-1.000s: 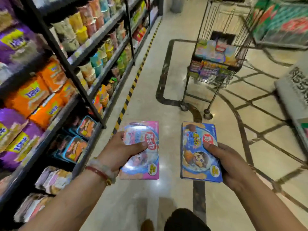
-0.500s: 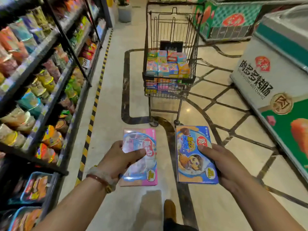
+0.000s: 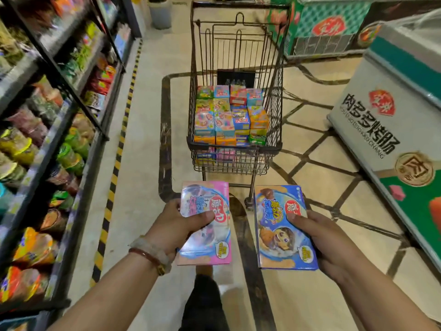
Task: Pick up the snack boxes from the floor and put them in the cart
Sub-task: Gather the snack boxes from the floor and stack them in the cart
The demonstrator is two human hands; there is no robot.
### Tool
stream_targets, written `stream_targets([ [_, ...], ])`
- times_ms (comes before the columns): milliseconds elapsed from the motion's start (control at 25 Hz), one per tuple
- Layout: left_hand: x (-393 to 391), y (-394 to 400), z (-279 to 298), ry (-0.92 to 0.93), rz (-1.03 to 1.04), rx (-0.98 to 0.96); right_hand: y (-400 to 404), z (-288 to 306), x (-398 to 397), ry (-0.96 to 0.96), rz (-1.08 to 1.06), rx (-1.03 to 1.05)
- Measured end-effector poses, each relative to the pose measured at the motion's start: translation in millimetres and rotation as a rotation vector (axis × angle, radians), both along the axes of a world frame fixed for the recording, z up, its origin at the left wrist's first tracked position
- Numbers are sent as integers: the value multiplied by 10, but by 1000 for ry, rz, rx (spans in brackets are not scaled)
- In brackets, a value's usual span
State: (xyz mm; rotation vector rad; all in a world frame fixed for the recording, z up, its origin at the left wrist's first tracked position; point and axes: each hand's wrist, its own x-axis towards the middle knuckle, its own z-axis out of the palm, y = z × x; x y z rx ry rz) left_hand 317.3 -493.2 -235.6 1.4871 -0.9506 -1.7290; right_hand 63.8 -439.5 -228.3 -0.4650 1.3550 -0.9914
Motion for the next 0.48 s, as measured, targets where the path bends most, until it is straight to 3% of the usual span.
stream_targets([
  [480,-112,-2655,-9,16,-147,-78,-2239,17,99,31,-235,49],
])
